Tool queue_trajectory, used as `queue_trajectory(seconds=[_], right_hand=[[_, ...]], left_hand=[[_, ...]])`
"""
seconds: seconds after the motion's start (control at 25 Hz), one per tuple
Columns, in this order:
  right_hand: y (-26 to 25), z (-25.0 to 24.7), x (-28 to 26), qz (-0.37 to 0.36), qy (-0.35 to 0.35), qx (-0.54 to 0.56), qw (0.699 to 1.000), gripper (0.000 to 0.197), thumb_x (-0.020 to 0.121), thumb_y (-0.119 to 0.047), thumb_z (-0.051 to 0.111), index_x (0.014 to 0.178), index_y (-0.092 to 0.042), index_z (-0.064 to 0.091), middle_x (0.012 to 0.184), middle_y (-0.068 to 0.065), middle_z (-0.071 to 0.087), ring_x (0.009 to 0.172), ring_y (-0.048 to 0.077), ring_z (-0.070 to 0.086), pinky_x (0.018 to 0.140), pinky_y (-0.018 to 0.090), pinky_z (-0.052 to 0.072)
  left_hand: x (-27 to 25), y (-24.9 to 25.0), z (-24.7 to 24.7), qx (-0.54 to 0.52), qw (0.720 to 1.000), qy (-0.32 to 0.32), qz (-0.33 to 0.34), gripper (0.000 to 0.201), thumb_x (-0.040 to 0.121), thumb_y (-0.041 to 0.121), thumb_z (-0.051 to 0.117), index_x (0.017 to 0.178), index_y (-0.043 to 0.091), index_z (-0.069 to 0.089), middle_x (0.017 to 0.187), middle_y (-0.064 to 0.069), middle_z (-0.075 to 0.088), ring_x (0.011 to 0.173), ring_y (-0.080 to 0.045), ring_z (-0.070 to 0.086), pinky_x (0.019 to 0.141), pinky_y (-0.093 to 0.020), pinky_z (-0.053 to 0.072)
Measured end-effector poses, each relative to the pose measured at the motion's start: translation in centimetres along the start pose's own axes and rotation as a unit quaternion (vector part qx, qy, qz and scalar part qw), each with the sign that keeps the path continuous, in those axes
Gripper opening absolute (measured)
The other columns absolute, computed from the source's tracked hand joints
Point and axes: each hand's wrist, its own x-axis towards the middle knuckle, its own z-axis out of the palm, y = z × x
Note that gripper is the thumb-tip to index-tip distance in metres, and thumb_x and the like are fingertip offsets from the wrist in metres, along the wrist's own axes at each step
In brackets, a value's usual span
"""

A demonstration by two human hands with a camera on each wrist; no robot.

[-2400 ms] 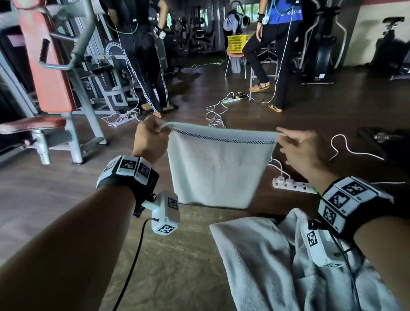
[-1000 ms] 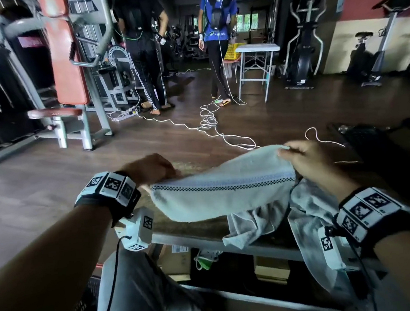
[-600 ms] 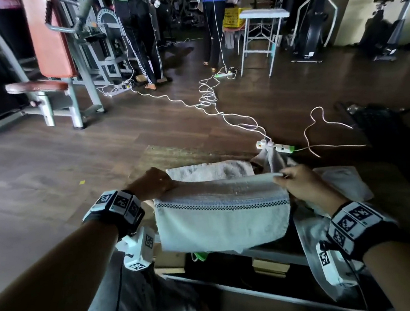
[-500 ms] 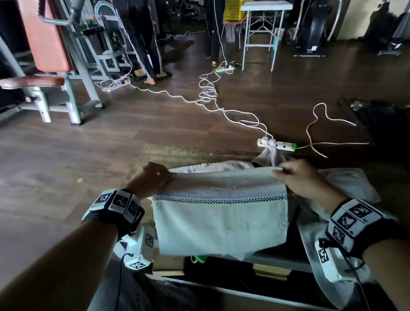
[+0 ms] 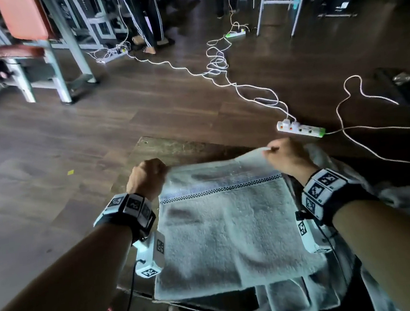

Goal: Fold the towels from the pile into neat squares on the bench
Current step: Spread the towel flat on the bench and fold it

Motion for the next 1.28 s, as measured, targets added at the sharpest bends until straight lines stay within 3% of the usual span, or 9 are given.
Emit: queue_trajectory(seconds=[0.2, 0.32, 0.4, 0.56, 0.84, 0.92, 1.04, 1.16, 1.28], right_hand=[[2.2, 3.7, -0.4, -0.089, -0.059, -0.027, 0.994, 0.019, 0.086, -0.019, 0.067, 0.069, -0.011, 0.072, 0.069, 0.006, 0.071, 0.069, 0.027, 0.066, 0.063, 0.035, 0.051], [1.2, 3.7, -1.3, -0.131, -0.083, -0.046, 0.987, 0.008, 0.084, -0.004, 0.067, 0.082, -0.007, 0.074, 0.082, 0.006, 0.073, 0.08, 0.024, 0.066, 0.069, 0.031, 0.05], [0.5, 3.5, -1.8, -0.107, -0.093, -0.043, 0.989, 0.013, 0.083, 0.0, 0.066, 0.082, -0.012, 0.07, 0.084, 0.004, 0.068, 0.086, 0.023, 0.064, 0.068, 0.026, 0.043], [-0.7, 1.2, -3.1, -0.125, 0.009, 0.038, 0.991, 0.018, 0.083, -0.006, 0.069, 0.075, -0.022, 0.067, 0.079, -0.001, 0.069, 0.075, 0.017, 0.063, 0.064, 0.024, 0.042], [-2.1, -5.9, -10.2, -0.219, 0.071, 0.198, 0.953, 0.015, 0.081, -0.007, 0.075, 0.081, -0.021, 0.071, 0.08, -0.001, 0.069, 0.068, 0.011, 0.059, 0.064, 0.029, 0.044], [-1.9, -7.3, -13.1, -0.235, 0.074, 0.203, 0.948, 0.009, 0.081, -0.012, 0.075, 0.083, -0.02, 0.07, 0.081, 0.0, 0.07, 0.072, 0.021, 0.062, 0.068, 0.035, 0.048], [-1.3, -8.1, -17.3, -0.283, 0.088, 0.184, 0.937, 0.006, 0.08, -0.028, 0.073, 0.083, -0.025, 0.069, 0.076, -0.005, 0.066, 0.066, 0.015, 0.058, 0.072, 0.036, 0.046], [-0.1, -8.4, -20.1, -0.277, 0.098, 0.171, 0.94, 0.01, 0.078, -0.035, 0.074, 0.084, -0.03, 0.068, 0.083, -0.003, 0.067, 0.075, 0.019, 0.063, 0.074, 0.04, 0.051], [0.5, -8.6, -21.7, -0.248, 0.114, 0.179, 0.945, 0.013, 0.076, -0.017, 0.081, 0.081, -0.023, 0.071, 0.086, 0.0, 0.071, 0.078, 0.02, 0.068, 0.074, 0.034, 0.057]], left_hand=[[0.6, -2.7, 2.9, 0.079, 0.993, -0.039, 0.074, 0.028, 0.078, 0.034, 0.07, 0.102, 0.019, 0.07, 0.102, -0.003, 0.068, 0.096, -0.028, 0.064, 0.08, -0.037, 0.053], [0.0, -1.4, 2.7, 0.061, 0.991, -0.04, 0.115, 0.013, 0.075, 0.007, 0.072, 0.088, 0.009, 0.071, 0.092, -0.011, 0.067, 0.086, -0.032, 0.064, 0.074, -0.031, 0.048], [-0.6, -0.9, 2.4, 0.044, 0.992, -0.028, 0.115, 0.007, 0.075, 0.007, 0.074, 0.079, 0.006, 0.069, 0.085, -0.013, 0.066, 0.08, -0.032, 0.063, 0.069, -0.029, 0.046], [-2.0, -0.8, -0.2, 0.014, 0.995, -0.006, 0.104, 0.024, 0.079, 0.025, 0.079, 0.073, 0.005, 0.07, 0.068, -0.007, 0.064, 0.063, -0.022, 0.06, 0.06, -0.022, 0.039], [-7.0, 1.1, -8.1, -0.016, 0.993, -0.016, 0.112, 0.016, 0.07, 0.018, 0.086, 0.071, 0.017, 0.07, 0.071, 0.0, 0.07, 0.067, -0.012, 0.066, 0.058, -0.019, 0.049], [-9.0, 1.4, -9.3, -0.017, 0.994, -0.021, 0.107, 0.021, 0.067, 0.018, 0.087, 0.067, 0.02, 0.066, 0.068, 0.003, 0.067, 0.065, -0.008, 0.062, 0.053, -0.014, 0.04], [-11.7, 1.4, -9.7, 0.004, 0.994, -0.028, 0.106, 0.023, 0.064, 0.019, 0.089, 0.064, 0.018, 0.066, 0.065, 0.003, 0.064, 0.065, -0.012, 0.061, 0.051, -0.012, 0.037], [-14.3, 1.0, -9.8, -0.001, 0.995, -0.029, 0.097, 0.022, 0.063, 0.018, 0.089, 0.065, 0.014, 0.068, 0.065, 0.003, 0.064, 0.063, -0.01, 0.06, 0.047, -0.005, 0.035], [-16.1, 0.7, -10.4, -0.014, 0.995, -0.014, 0.093, 0.022, 0.062, 0.018, 0.09, 0.064, 0.016, 0.068, 0.062, 0.007, 0.062, 0.06, -0.006, 0.058, 0.048, -0.006, 0.035]])
